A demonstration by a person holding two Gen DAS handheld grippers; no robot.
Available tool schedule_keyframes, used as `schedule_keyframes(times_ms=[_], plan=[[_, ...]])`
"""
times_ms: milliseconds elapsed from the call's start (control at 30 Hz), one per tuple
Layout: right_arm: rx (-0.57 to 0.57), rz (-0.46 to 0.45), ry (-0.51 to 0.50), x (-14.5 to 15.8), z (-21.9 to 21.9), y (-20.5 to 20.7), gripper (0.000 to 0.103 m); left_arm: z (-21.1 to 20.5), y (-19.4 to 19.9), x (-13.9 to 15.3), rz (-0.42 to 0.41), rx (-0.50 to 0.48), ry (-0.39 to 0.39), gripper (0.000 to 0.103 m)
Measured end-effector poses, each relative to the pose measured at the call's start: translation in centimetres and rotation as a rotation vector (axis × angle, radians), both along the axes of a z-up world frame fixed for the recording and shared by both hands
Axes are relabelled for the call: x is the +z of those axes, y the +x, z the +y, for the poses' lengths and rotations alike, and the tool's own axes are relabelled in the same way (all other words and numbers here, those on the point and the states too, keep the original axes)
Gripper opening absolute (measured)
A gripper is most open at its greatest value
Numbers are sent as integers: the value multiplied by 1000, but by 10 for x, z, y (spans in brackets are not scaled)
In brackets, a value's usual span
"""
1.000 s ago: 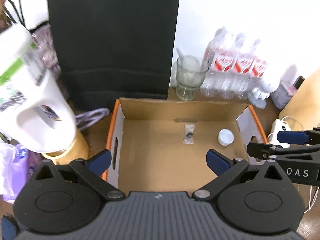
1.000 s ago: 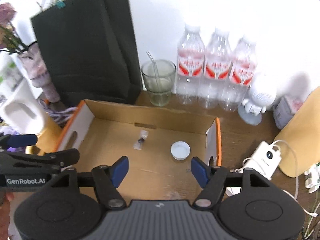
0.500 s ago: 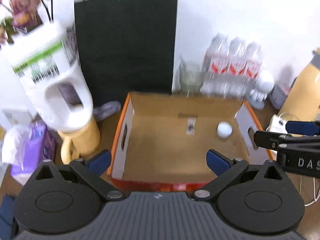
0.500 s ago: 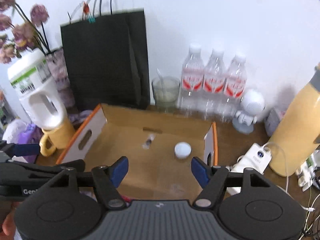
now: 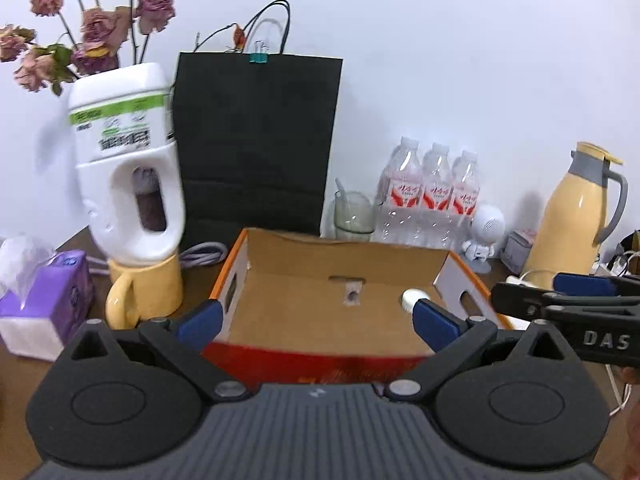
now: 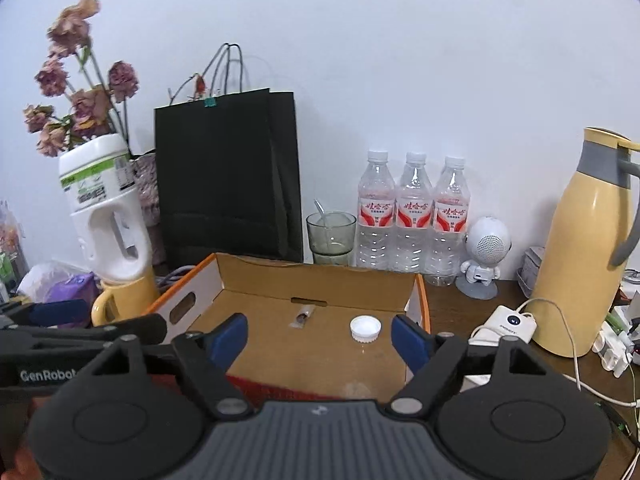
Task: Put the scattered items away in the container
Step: 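Lift both tools out of the box back over the desk, then grasp the iridescent plastic bag with the right tool while the left tool grasps the black earphones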
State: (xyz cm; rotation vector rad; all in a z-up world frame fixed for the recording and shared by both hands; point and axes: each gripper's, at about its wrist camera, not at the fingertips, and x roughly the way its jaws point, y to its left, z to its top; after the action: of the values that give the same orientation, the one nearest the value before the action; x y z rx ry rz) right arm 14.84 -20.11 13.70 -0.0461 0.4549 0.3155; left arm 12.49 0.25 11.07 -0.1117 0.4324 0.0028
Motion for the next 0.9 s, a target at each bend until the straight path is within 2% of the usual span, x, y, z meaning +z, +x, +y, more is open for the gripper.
schedule_keyframes(times_ms=[100,233,333,400,433,500,600,700,767,800,900], plan=[[18,1,14,-13,-3,-14,83,4,-16,-11,-9,9,0,103],[22,1,36,-26,-3,-32,87,16,-37,-24,18,23,-71,103],[9,-20,36,-30,-5,-49,88,22,-52,-30,32,17,-48,103],[-13,-58,49,-29,-12,-68,95,28,-70,-32,10,6,-38,103],[-27,-86,75,-29,-19,-79,100,32,-79,-35,1,6,-47,103],[-37,-119,147,-35,-30,-100,102,40,-99,-45,-2,-5,-90,103],[-53,-78,216,-46,-43,-123,102,48,-120,-65,85,-67,-133,103],[-57,-84,138,-56,-44,-144,101,52,-138,-77,136,-57,-150,103],[-80,-130,78,-64,-41,-160,100,53,-144,-82,139,-47,-122,103],[-70,-134,47,-67,-38,-164,100,52,-144,-83,139,-43,-104,103],[25,-104,-34,-74,-24,-167,90,51,-127,-82,110,-82,-47,103]])
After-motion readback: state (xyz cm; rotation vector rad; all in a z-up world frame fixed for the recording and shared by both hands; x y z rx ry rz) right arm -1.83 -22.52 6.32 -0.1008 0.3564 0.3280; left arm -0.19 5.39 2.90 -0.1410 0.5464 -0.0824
